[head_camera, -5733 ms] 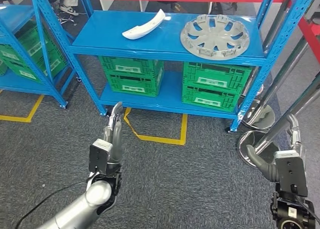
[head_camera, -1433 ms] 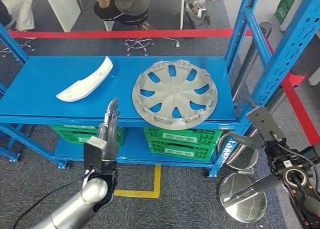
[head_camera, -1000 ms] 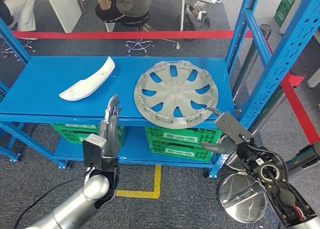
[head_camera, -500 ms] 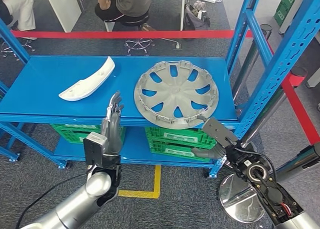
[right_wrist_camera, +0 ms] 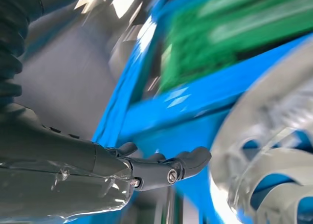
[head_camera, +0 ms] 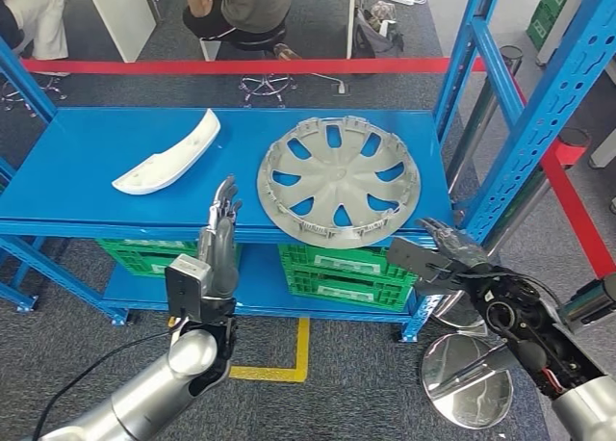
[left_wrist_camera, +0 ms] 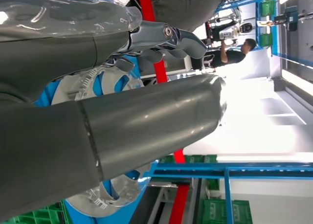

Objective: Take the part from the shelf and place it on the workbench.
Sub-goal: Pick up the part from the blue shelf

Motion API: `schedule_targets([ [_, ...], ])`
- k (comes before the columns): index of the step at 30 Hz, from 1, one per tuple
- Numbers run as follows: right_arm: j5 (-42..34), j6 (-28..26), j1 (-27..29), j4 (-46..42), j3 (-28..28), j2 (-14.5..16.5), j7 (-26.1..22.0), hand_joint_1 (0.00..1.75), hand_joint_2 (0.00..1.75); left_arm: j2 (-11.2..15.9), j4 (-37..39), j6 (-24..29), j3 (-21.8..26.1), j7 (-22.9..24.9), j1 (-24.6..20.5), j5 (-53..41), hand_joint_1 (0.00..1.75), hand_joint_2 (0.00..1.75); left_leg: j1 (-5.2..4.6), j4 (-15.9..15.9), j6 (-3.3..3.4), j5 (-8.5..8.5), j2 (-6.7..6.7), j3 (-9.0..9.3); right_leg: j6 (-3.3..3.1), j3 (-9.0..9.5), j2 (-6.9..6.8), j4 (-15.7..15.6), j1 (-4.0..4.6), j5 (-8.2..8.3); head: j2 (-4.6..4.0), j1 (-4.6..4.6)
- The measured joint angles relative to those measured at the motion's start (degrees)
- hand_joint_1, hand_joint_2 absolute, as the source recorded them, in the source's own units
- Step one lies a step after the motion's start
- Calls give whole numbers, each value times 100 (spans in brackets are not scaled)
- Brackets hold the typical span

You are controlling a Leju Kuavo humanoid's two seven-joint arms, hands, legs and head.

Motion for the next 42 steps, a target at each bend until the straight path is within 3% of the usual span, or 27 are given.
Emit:
schedule_targets([
  [1, 390, 20, -56, 28, 82, 0, 50, 0, 175, 0, 1, 0, 0, 9, 0, -1, 0, 0, 0, 0, 0, 0, 0, 0, 0, 0, -1, 0, 0, 0, 0, -1],
  [5, 1125, 58, -159, 84, 320, 0, 143, 0, 0, 0, 5, 0, 0, 26, 1, 1, 0, 0, 1, -1, 0, 0, -1, -1, 0, 0, -1, 1, 1, 0, 0, 1],
  [16, 387, 84, -164, 192, 331, 2, -88, 0, 0, 10, 16, 0, 0, 78, 66, -85, 0, 0, 1, 0, 0, 0, -1, -1, 0, 3, -1, 0, 0, 0, 0, 1],
  [33, 450, -29, -164, 202, 327, 14, -226, 0, 0, 26, 16, 0, 0, 146, 120, -140, 0, 0, 1, 0, 0, 0, -2, -1, 0, 3, -2, 0, 0, 0, 0, 1],
  [42, 485, -14, -164, 189, 329, 65, -249, 0, 0, 35, 16, 0, 0, 155, 164, -197, 0, 0, -32, 73, 41, -18, -3, -39, 45, 4, -4, -6, -13, 22, 0, -1],
])
